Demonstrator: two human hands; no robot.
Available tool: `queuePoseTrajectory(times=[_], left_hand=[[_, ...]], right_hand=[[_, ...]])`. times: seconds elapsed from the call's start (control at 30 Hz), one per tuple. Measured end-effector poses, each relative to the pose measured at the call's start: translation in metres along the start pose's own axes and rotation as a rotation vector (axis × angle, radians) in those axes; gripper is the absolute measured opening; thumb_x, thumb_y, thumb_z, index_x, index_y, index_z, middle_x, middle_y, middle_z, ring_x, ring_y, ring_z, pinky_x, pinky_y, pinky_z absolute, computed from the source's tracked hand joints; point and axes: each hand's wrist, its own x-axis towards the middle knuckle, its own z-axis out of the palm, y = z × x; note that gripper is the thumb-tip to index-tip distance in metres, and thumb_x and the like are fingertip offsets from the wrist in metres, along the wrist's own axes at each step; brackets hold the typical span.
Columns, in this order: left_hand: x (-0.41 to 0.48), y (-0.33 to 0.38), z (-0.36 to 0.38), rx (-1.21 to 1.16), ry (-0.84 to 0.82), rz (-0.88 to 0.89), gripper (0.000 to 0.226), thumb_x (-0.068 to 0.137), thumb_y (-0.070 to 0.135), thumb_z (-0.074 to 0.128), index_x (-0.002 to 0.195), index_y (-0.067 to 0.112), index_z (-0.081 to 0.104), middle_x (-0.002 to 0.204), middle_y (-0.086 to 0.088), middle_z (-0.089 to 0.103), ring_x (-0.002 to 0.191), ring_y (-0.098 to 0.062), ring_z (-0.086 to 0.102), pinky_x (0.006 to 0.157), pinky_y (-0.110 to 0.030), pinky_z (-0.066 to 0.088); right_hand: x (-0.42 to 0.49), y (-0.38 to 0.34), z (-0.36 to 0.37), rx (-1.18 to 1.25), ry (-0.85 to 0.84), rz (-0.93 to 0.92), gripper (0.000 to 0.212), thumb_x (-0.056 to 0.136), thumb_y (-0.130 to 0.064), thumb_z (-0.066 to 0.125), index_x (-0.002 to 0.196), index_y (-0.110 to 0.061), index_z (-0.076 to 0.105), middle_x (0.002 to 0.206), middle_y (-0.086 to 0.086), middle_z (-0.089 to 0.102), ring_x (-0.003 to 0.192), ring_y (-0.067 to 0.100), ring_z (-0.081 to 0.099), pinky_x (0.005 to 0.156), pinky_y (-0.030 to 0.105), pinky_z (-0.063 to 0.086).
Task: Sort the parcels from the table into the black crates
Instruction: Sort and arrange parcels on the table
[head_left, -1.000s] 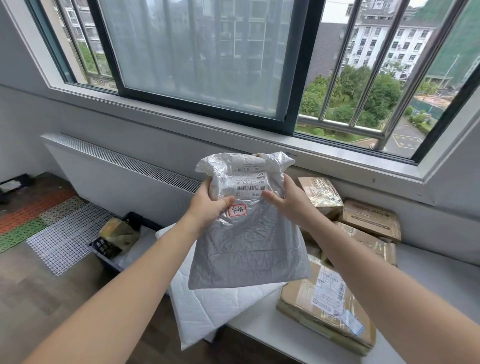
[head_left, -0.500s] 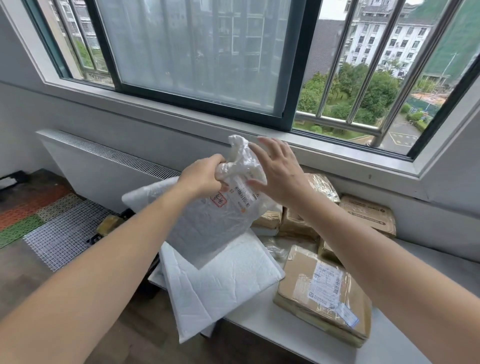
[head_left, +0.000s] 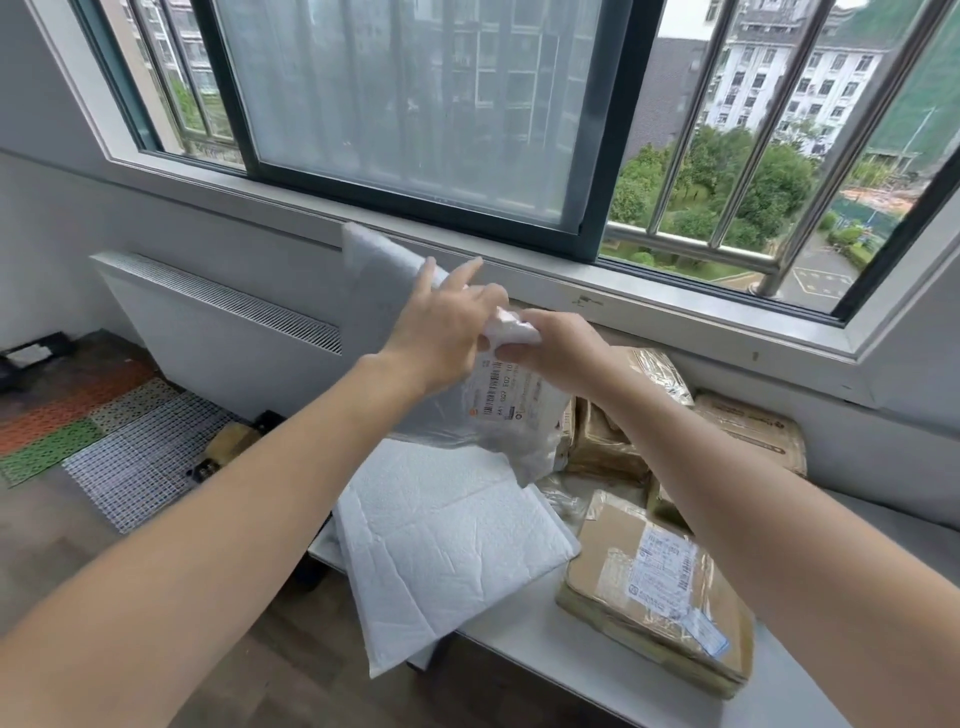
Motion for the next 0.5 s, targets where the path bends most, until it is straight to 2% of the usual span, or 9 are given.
queuePoseTrajectory(times=[0.07,0.13,0.17,0.23,0.3,0.37,0.43,0.47,0.5], left_hand=[[-0.004,-0.004,0.004,-0.071,0.115,-0.133,0.058,0.086,0.018,0.071,0.139,0.016,0.048,0.155,-0.006,0.038,0.151,-0.028,0.013,0.12,-0.059,0.006],[-0.013,-0.011,0.012,-0.143,0.136,-0.344,0.079,0.083,0.034,0.076,0.148,0.017,0.036,0.163,-0.01,0.017,0.152,-0.03,0.003,0.119,-0.058,0.005],[-0.019,-0.014,0.018,-0.177,0.13,-0.451,0.091,0.079,0.042,0.078,0.152,0.017,0.029,0.164,-0.012,0.01,0.152,-0.031,0.0,0.119,-0.057,0.007],[-0.03,-0.018,0.029,-0.322,0.137,-0.659,0.111,0.073,0.051,0.081,0.156,0.016,0.017,0.164,-0.015,0.004,0.151,-0.033,0.003,0.118,-0.056,0.014],[-0.037,-0.02,0.038,-0.625,0.134,-0.891,0.122,0.068,0.052,0.084,0.156,0.013,0.009,0.162,-0.016,0.01,0.149,-0.033,0.017,0.116,-0.051,0.026],[-0.04,-0.017,0.044,-1.066,0.048,-1.095,0.122,0.065,0.054,0.085,0.155,0.01,0.017,0.155,-0.015,0.034,0.138,-0.032,0.041,0.104,-0.046,0.046],[-0.042,-0.009,0.047,-1.44,-0.035,-1.163,0.103,0.061,0.052,0.085,0.142,0.006,0.042,0.132,-0.014,0.062,0.111,-0.029,0.064,0.077,-0.041,0.058],[-0.043,-0.005,0.049,-1.522,-0.028,-1.157,0.09,0.062,0.047,0.085,0.135,0.006,0.05,0.12,-0.013,0.068,0.102,-0.028,0.069,0.073,-0.04,0.058],[-0.045,-0.002,0.053,-1.555,0.001,-1.154,0.079,0.066,0.039,0.086,0.131,0.007,0.054,0.115,-0.013,0.071,0.098,-0.029,0.071,0.075,-0.042,0.058]], right_hand=[[-0.003,0.012,0.004,0.175,0.039,0.072,0.018,0.087,-0.047,0.069,0.079,-0.034,0.059,0.076,-0.013,0.064,0.069,0.009,0.059,0.052,0.027,0.041],[-0.01,0.023,0.009,0.34,0.098,0.122,0.015,0.09,-0.045,0.068,0.079,-0.036,0.061,0.079,-0.014,0.066,0.073,0.003,0.062,0.052,0.021,0.044],[-0.014,0.027,0.011,0.426,0.128,0.146,0.013,0.091,-0.044,0.066,0.082,-0.036,0.063,0.082,-0.013,0.068,0.077,0.006,0.064,0.055,0.022,0.049],[-0.019,0.033,0.016,0.603,0.18,0.216,0.013,0.093,-0.043,0.063,0.086,-0.033,0.067,0.087,-0.008,0.072,0.084,0.016,0.069,0.066,0.036,0.058],[-0.024,0.035,0.02,0.753,0.206,0.277,0.016,0.094,-0.044,0.062,0.09,-0.03,0.069,0.09,-0.004,0.074,0.089,0.024,0.07,0.073,0.043,0.06],[-0.027,0.034,0.026,0.845,0.206,0.3,0.024,0.095,-0.045,0.061,0.097,-0.022,0.071,0.095,0.003,0.075,0.093,0.028,0.071,0.079,0.047,0.059],[-0.03,0.033,0.034,0.87,0.183,0.31,0.029,0.097,-0.045,0.059,0.101,-0.018,0.071,0.098,0.005,0.075,0.094,0.028,0.071,0.082,0.048,0.058],[-0.032,0.033,0.038,0.861,0.17,0.317,0.029,0.097,-0.045,0.057,0.099,-0.019,0.071,0.096,0.003,0.075,0.092,0.026,0.071,0.08,0.046,0.059],[-0.034,0.033,0.042,0.84,0.155,0.323,0.028,0.098,-0.045,0.056,0.097,-0.021,0.07,0.094,0.001,0.075,0.089,0.024,0.072,0.078,0.044,0.059]])
